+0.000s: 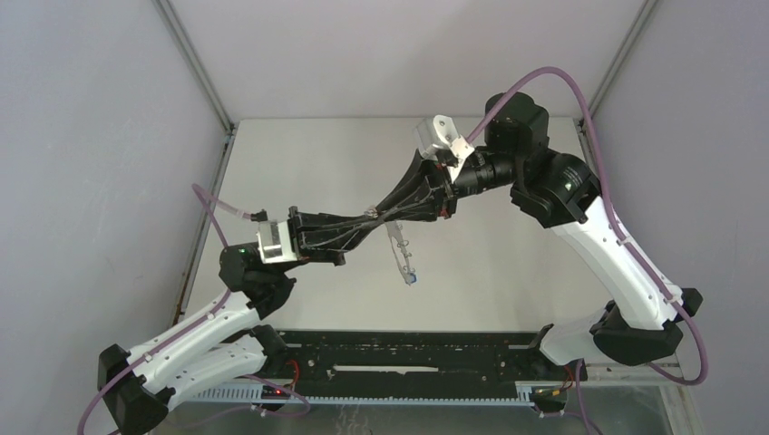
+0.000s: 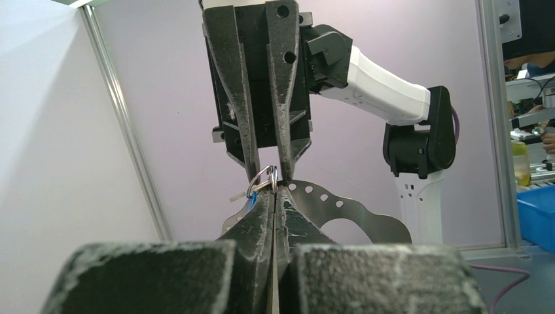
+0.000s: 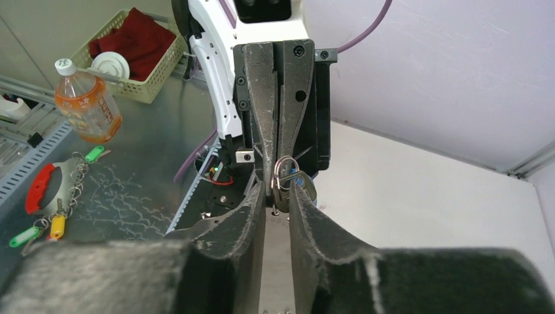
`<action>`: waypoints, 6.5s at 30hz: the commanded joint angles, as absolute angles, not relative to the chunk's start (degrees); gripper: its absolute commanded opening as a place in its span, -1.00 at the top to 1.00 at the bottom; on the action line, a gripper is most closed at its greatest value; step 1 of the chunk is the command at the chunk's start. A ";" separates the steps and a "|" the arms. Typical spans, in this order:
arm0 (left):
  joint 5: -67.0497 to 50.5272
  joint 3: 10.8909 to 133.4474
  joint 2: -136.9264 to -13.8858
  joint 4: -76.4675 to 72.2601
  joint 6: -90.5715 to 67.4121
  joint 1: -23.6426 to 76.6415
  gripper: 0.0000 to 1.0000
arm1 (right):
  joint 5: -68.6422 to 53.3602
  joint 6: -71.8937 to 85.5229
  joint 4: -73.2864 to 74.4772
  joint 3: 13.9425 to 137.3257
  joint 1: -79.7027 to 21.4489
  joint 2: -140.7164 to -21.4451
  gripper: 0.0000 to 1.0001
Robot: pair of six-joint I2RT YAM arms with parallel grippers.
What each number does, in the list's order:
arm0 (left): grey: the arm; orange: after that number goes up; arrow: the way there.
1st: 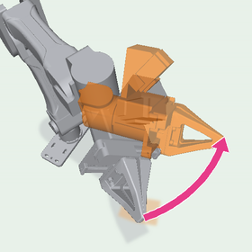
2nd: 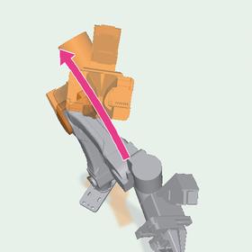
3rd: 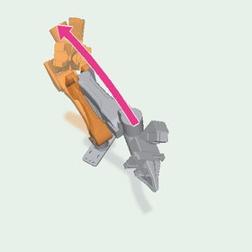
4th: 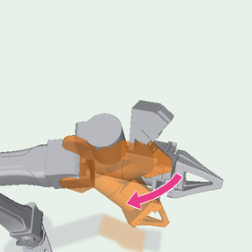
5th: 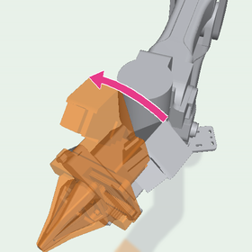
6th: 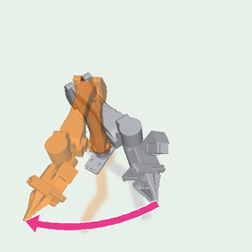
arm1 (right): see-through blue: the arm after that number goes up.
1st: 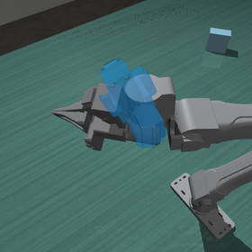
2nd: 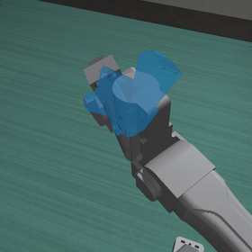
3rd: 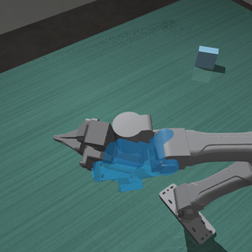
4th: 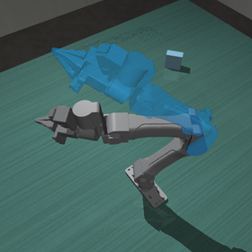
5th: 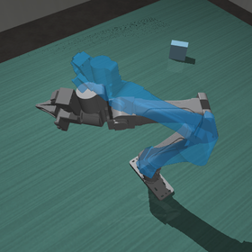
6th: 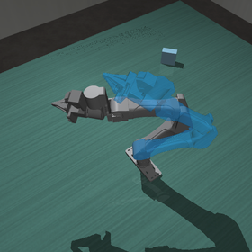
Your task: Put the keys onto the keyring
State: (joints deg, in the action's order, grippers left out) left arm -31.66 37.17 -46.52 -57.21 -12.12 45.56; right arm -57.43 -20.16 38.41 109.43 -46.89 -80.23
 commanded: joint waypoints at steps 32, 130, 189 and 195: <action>-44.91 39.82 -41.32 -32.28 0.36 39.77 0.45 | -53.12 -9.62 43.27 103.01 -40.61 -76.32 1.00; -51.15 46.49 -45.46 -15.59 31.17 41.29 0.55 | -56.16 10.82 8.79 72.69 -41.22 -64.37 1.00; -9.71 52.84 -42.44 19.20 71.93 60.08 -0.58 | -47.37 7.99 12.91 68.34 -38.14 -59.77 1.00; -21.61 57.91 -41.78 17.19 52.72 56.25 -0.50 | -50.22 10.20 6.99 65.56 -38.14 -59.00 1.00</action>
State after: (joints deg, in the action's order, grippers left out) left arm -12.21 53.60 -42.92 18.02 68.84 58.35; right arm -47.13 7.88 15.03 66.70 -38.33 -61.08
